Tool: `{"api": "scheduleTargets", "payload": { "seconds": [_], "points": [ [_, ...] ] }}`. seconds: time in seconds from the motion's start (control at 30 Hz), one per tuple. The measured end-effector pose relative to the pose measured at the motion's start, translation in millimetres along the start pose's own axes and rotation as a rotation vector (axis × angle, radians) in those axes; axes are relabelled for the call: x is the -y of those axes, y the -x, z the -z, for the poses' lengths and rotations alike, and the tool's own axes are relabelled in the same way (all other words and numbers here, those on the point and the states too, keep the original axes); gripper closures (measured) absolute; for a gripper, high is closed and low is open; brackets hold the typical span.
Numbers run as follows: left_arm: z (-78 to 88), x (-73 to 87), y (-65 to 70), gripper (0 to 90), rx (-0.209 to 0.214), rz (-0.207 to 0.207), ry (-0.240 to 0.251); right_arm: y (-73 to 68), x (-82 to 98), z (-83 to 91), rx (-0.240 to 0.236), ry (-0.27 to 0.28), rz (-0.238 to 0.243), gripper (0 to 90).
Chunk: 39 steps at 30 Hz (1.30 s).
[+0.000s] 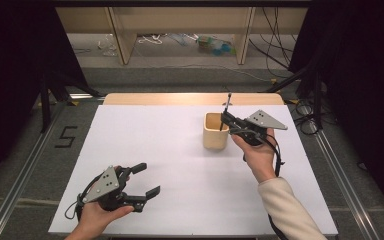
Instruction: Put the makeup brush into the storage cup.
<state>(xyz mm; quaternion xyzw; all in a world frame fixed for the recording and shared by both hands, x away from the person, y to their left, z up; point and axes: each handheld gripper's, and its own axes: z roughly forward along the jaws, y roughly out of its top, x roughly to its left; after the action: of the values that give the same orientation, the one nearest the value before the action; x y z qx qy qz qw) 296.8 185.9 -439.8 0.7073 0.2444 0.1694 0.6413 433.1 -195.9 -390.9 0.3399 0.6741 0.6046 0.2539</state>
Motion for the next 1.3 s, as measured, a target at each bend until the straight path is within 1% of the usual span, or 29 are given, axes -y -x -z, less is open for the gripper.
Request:
{"api": "scheduleTargets", "payload": {
  "seconds": [0.03, 0.07, 0.2, 0.23, 0.27, 0.33, 0.43, 0.47, 0.5, 0.53, 0.57, 0.6, 0.63, 0.67, 0.7, 0.8, 0.83, 0.87, 0.9, 0.93, 0.97, 1.0, 1.03, 1.07, 1.1, 1.13, 1.23, 1.27, 1.3],
  "points": [
    [-0.2, -0.4, -1.0, 16.4, 0.009, -0.015, 0.001, 0.1, 0.1, -0.3, -0.002, -0.002, -0.004, 84.1],
    [-0.2, -0.5, -1.3, 16.4, 0.009, -0.021, 0.001, 0.7, 0.2, -1.2, 0.004, 0.006, 0.000, 84.1],
    [-0.2, -0.5, -1.2, 16.4, 0.010, -0.022, -0.001, 1.9, -0.7, -1.8, 0.004, -0.001, 0.001, 84.1],
    [-0.2, -0.5, -1.3, 16.4, 0.010, -0.021, 0.000, 2.0, -0.7, -2.5, 0.005, 0.009, -0.002, 84.2],
    [-0.2, -0.5, -1.3, 16.4, 0.010, -0.021, 0.000, 2.4, -0.9, -3.3, 0.009, 0.014, 0.000, 84.1],
    [-0.3, 0.1, 0.0, 16.4, 0.003, 0.004, 0.000, 3.5, -2.4, -2.9, 0.010, -0.003, 0.001, 84.1],
    [-0.2, 0.1, 0.1, 16.4, 0.003, 0.003, 0.000, 4.9, -3.9, -3.6, 0.008, 0.012, -0.001, 84.1],
    [-0.1, -0.4, -1.0, 16.4, 0.008, -0.018, 0.000, 5.1, -4.6, -3.6, 0.015, 0.012, 0.002, 84.1],
    [-0.2, -0.4, -1.4, 16.4, 0.011, -0.022, 0.000, 4.8, -5.1, -3.5, 0.013, 0.013, -0.001, 84.1],
    [-0.3, 0.0, -0.2, 16.4, 0.005, -0.002, 0.000, 4.8, -5.5, -3.4, 0.013, 0.007, 0.001, 84.1],
    [-0.3, 0.2, 0.0, 16.4, 0.003, 0.003, 0.000, 4.7, -5.6, -3.7, 0.013, 0.005, 0.001, 84.1],
    [-0.3, 0.2, 0.1, 16.4, 0.003, 0.002, 0.000, 4.6, -5.2, -5.1, 0.017, 0.023, 0.002, 84.1],
    [-0.2, -0.1, -0.7, 16.4, 0.006, -0.011, -0.001, 4.5, -5.2, -5.5, 0.015, 0.023, 0.001, 84.1],
    [-0.2, -0.3, -0.8, 16.4, 0.007, -0.017, 0.000, 4.6, -5.3, -5.8, 0.015, 0.022, 0.003, 84.1],
    [-0.3, -0.3, -0.7, 16.4, 0.007, -0.016, 0.001, 4.8, -5.7, -5.5, 0.014, 0.012, 0.005, 84.1],
    [-0.3, -0.3, -0.9, 16.4, 0.007, -0.017, 0.000, 4.6, -5.9, -6.4, 0.013, 0.007, 0.002, 84.1],
    [-0.2, -0.2, -0.7, 16.4, 0.005, -0.013, 0.000, 4.6, -5.5, -7.6, 0.015, 0.021, 0.001, 84.1],
    [-0.2, 0.1, -0.1, 16.4, 0.000, -0.002, 0.000, 4.6, -5.4, -7.8, 0.015, 0.020, 0.001, 84.1],
    [-0.2, -0.1, -0.7, 16.4, 0.005, -0.012, -0.001, 4.8, -5.2, -8.4, 0.012, 0.020, 0.002, 84.1],
    [-0.3, -0.1, -0.5, 16.4, 0.006, -0.008, 0.000, 5.1, -5.4, -7.8, 0.013, 0.007, 0.005, 84.1],
    [-0.3, 0.1, 0.1, 16.4, 0.002, 0.003, 0.000, 4.9, -5.2, -8.2, 0.014, 0.006, 0.003, 84.1],
    [-0.3, 0.1, 0.0, 16.4, 0.003, 0.001, 0.000, 5.1, -4.9, -8.6, 0.014, 0.004, 0.003, 84.1],
    [-0.2, 0.1, 0.1, 16.4, 0.001, 0.002, 0.000, 5.0, -4.2, -9.6, 0.016, 0.017, 0.000, 84.1],
    [-0.3, 0.1, 0.1, 16.4, 0.003, 0.002, 0.000, 5.2, -4.2, -9.5, 0.013, 0.008, 0.002, 84.1],
    [-0.2, -0.3, -0.9, 16.4, 0.006, -0.017, -0.001, 5.2, -3.7, -10.5, 0.016, 0.017, 0.002, 84.1],
    [-0.3, -0.3, -1.1, 16.4, 0.009, -0.020, -0.001, 5.4, -4.0, -9.9, 0.013, 0.002, 0.003, 84.1],
    [-0.1, 0.0, -0.2, 16.3, 0.003, -0.005, -0.001, 5.3, -3.8, -11.4, 0.015, 0.010, 0.000, 84.1],
    [-0.1, 0.2, 0.3, 16.3, -0.003, 0.005, 0.000, 5.6, -4.1, -11.0, 0.013, 0.001, 0.001, 84.1],
    [-0.1, 0.2, 0.3, 16.3, -0.003, 0.005, 0.000, 5.9, -4.2, -11.3, 0.015, 0.001, 0.002, 84.1]
  ]
}}
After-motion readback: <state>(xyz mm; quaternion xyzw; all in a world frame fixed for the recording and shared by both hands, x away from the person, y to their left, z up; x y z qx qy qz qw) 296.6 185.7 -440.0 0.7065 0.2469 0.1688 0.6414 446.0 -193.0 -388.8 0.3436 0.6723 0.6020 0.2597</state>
